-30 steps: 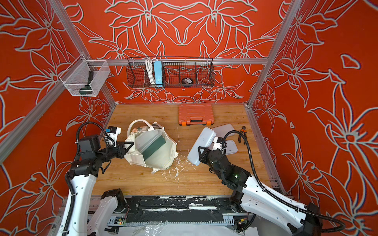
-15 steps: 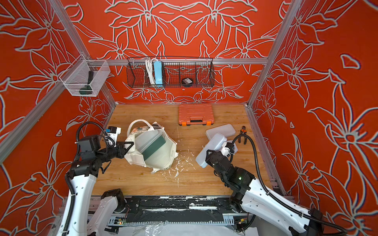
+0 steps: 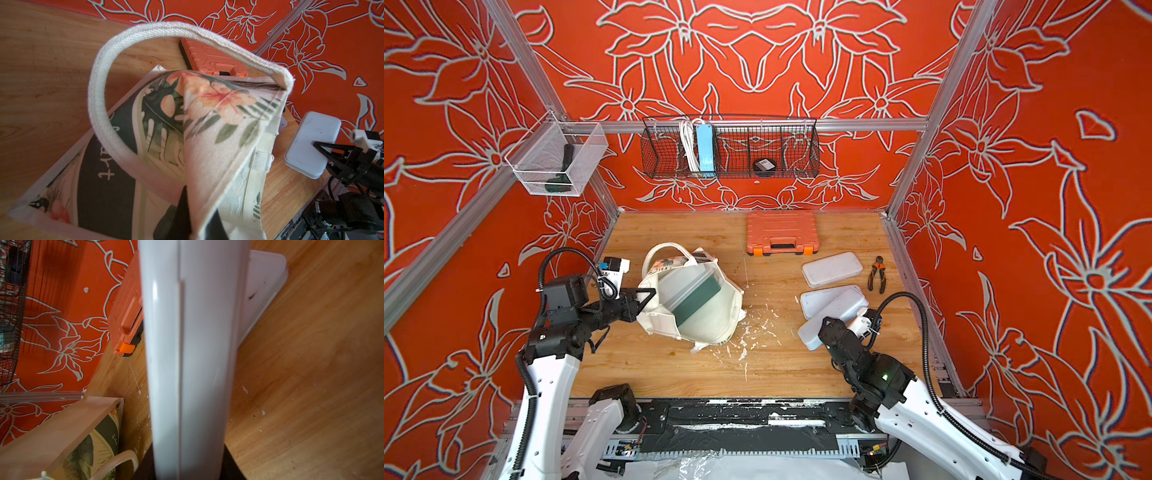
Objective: Take out the pencil case from the canvas bag
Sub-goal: Place the pencil case at the center of the board.
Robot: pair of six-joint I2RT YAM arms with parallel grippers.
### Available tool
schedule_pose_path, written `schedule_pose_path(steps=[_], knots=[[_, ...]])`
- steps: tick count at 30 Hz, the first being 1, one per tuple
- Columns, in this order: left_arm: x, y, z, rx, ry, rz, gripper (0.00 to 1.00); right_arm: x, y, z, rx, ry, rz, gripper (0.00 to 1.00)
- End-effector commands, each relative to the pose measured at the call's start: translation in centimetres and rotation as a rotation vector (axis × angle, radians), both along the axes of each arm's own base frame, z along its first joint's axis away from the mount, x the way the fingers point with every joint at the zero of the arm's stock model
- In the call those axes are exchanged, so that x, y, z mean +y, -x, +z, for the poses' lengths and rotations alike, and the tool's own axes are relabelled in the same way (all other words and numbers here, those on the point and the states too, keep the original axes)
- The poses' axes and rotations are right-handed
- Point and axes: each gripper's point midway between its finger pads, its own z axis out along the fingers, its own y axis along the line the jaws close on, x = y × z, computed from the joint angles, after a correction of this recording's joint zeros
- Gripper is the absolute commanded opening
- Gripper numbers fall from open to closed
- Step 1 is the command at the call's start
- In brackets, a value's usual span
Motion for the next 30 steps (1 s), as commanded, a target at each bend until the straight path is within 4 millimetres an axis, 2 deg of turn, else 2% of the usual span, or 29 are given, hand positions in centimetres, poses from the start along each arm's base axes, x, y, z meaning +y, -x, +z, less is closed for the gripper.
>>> schedule_pose_path(steps=[1,18,25,30], knots=[[0.1,0.4,-0.7,0.025,0.002,0.009,0.00,-1.6,0.6,-1.8,0.047,0.012,-0.083,0.05],[0.3,0.3,-0.7,0.025,0.004,0.015,0.00,-3.1,2.7,-6.9,0.181,-0.160,-0.280,0.06],[0.3,0.4,-0.6,0.022,0.003,0.018,0.00,-2.9,2.2,-7.7,0.187,-0.218,-0.357,0.06],[0.4,0.3,-0.6,0.022,0.001,0.018,0.00,-2.7,2.2,-9.1,0.236,-0.228,-0.396,0.07]])
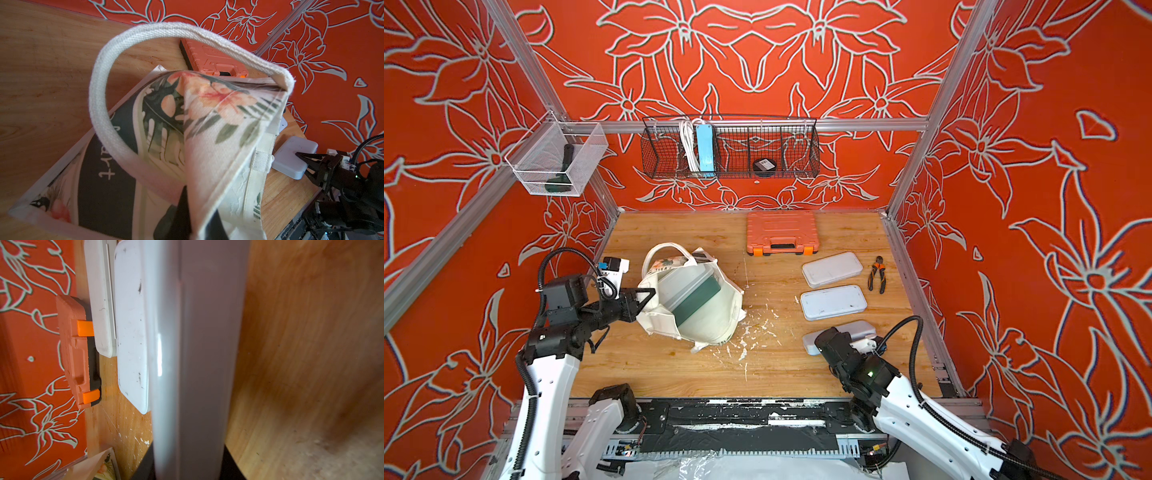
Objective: Take out the pencil case from the canvas bag
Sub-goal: Place the pencil case at the center of the board.
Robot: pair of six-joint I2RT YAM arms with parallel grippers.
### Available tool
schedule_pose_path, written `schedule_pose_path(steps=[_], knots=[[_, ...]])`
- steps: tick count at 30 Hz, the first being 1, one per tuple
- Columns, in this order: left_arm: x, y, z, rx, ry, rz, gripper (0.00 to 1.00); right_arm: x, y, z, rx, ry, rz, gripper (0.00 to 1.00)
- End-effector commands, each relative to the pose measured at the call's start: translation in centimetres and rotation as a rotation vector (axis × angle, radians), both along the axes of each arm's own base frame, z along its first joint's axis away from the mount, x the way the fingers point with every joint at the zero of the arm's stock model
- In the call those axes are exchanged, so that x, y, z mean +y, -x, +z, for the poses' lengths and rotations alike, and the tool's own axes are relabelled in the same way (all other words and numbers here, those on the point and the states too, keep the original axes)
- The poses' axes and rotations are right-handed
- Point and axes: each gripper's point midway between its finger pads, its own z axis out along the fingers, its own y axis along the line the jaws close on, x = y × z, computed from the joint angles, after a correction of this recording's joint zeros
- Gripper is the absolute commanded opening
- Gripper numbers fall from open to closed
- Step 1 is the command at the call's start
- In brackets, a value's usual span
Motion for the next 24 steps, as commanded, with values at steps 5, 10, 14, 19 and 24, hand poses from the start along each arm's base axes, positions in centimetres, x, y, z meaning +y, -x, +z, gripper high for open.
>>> schedule_pose_path(steps=[5,10,14,19,24], knots=[[0.2,0.4,-0.6,0.019,-0.002,0.012,0.00,-0.8,0.8,-2.9,0.061,-0.014,-0.083,0.07],[0.3,0.3,-0.6,0.019,-0.004,0.013,0.00,-1.3,0.9,-2.9,0.066,0.013,-0.080,0.12],[0.3,0.3,-0.6,0.019,-0.004,0.013,0.00,-1.9,1.2,-2.4,0.066,0.044,-0.078,0.19],[0.2,0.4,-0.6,0.017,-0.003,0.014,0.00,-2.3,1.1,-2.0,0.047,0.067,-0.069,0.19],[0.3,0.4,-0.5,0.016,-0.003,0.016,0.00,-2.2,1.4,-2.5,0.076,0.071,-0.053,0.46]])
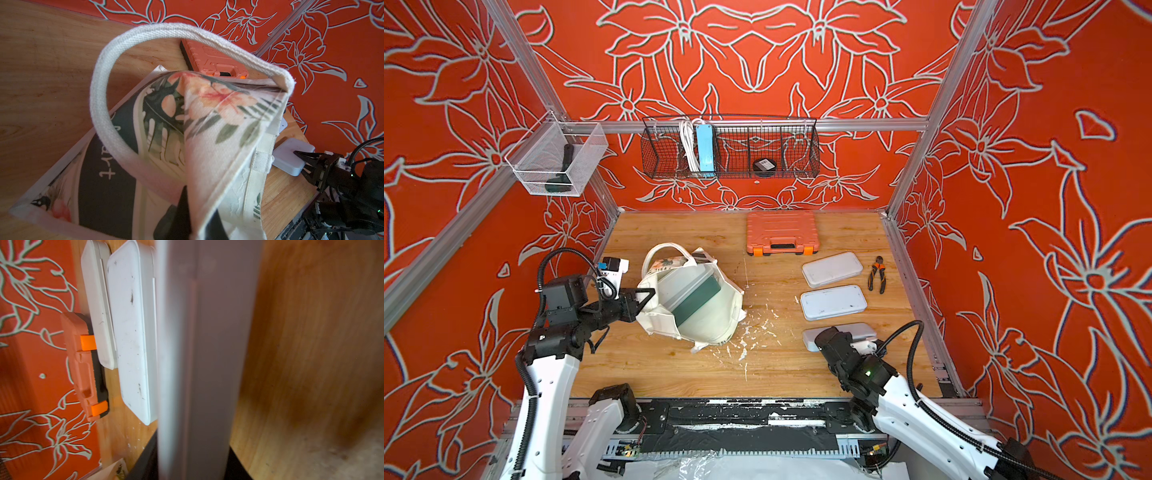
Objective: Take out the pencil case from the canvas bag
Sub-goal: Place the pencil case at the center of the board.
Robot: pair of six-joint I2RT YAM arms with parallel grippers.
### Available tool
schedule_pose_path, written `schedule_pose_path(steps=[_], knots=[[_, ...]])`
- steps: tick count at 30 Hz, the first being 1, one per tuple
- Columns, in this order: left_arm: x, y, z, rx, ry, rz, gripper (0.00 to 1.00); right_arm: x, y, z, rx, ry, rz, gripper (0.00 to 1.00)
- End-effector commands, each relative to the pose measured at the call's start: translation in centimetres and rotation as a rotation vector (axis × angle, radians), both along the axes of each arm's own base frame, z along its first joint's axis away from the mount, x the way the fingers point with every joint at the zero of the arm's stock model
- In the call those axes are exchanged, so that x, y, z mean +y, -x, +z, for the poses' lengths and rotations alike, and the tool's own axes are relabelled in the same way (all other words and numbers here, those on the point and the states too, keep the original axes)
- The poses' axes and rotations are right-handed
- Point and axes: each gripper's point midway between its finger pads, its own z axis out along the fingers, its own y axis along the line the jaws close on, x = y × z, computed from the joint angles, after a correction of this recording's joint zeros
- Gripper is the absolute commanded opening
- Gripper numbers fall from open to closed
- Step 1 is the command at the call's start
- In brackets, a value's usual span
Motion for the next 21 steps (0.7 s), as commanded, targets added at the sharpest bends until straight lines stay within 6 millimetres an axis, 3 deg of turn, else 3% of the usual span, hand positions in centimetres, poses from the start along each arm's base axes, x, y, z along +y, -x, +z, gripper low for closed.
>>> schedule_pose_path(steps=[1,7,12,17,21], knots=[[0.2,0.4,-0.5,0.016,-0.004,0.014,0.00,-1.4,1.5,-1.8,0.089,0.090,0.014,0.49],[0.2,0.4,-0.4,0.012,-0.006,0.013,0.00,-1.7,1.6,-1.5,0.088,0.094,0.007,0.67],[0.3,0.4,-0.5,0.013,-0.006,0.013,0.00,-1.8,1.4,-0.8,0.078,0.122,0.024,0.71],[0.2,0.4,-0.4,0.012,-0.005,0.011,0.00,-2.1,1.4,0.9,0.108,0.195,0.046,0.87],[0.2,0.4,-0.4,0.011,-0.005,0.012,0.00,-1.3,0.6,1.7,0.082,0.197,0.085,0.92]])
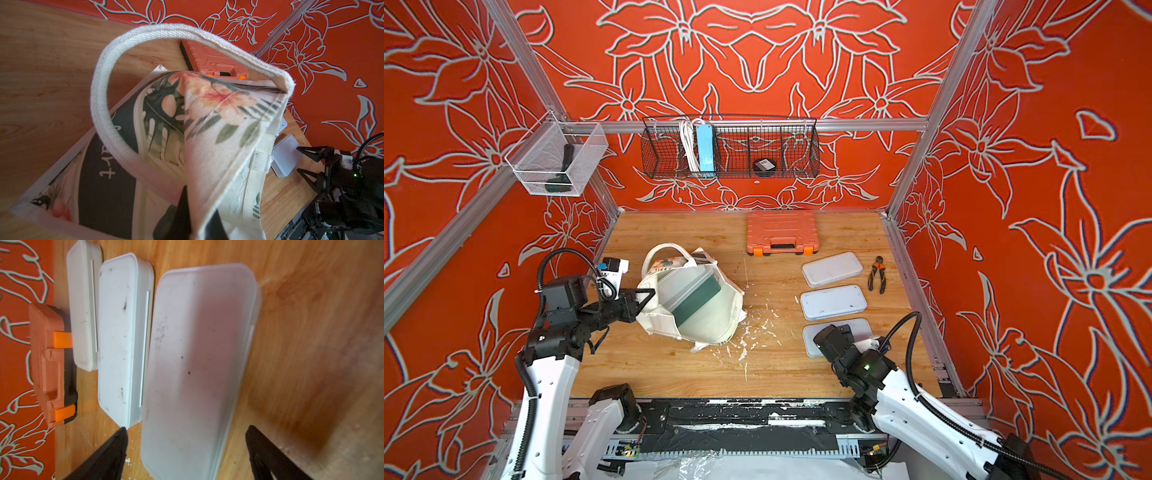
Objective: Take out the pencil case from the canvas bag
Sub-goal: Place the pencil case at the center of the board.
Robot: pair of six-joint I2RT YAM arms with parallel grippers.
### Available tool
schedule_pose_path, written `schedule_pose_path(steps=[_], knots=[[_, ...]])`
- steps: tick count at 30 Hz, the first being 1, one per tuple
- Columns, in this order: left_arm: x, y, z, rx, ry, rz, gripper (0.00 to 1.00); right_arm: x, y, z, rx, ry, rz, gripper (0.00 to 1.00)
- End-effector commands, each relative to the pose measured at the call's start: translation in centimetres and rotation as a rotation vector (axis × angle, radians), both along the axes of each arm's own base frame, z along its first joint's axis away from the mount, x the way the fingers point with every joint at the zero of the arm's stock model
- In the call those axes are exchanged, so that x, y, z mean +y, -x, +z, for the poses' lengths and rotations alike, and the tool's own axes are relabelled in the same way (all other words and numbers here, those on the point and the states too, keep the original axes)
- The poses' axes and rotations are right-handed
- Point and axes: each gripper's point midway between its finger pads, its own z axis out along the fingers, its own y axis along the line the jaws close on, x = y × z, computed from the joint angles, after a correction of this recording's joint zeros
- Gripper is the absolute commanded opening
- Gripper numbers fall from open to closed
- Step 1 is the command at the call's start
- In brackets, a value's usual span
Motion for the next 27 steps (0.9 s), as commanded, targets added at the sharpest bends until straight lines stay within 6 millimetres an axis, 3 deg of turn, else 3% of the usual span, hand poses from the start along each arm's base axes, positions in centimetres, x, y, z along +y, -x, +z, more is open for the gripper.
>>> schedule_pose_path(steps=[1,12,18,27], knots=[[0.2,0.4,-0.4,0.011,-0.005,0.010,0.00,-0.2,-0.4,1.0,-0.011,0.059,0.036,0.95],[0.2,0.3,-0.5,0.015,-0.003,0.008,0.00,0.7,-1.5,3.4,-0.024,0.114,0.127,0.98],[0.2,0.3,-0.5,0.011,-0.006,0.007,0.00,0.3,-2.0,5.6,-0.027,0.204,0.161,0.98],[0.2,0.4,-0.5,0.008,-0.008,0.006,0.00,3.1,-4.6,7.5,-0.138,0.242,0.333,0.98]])
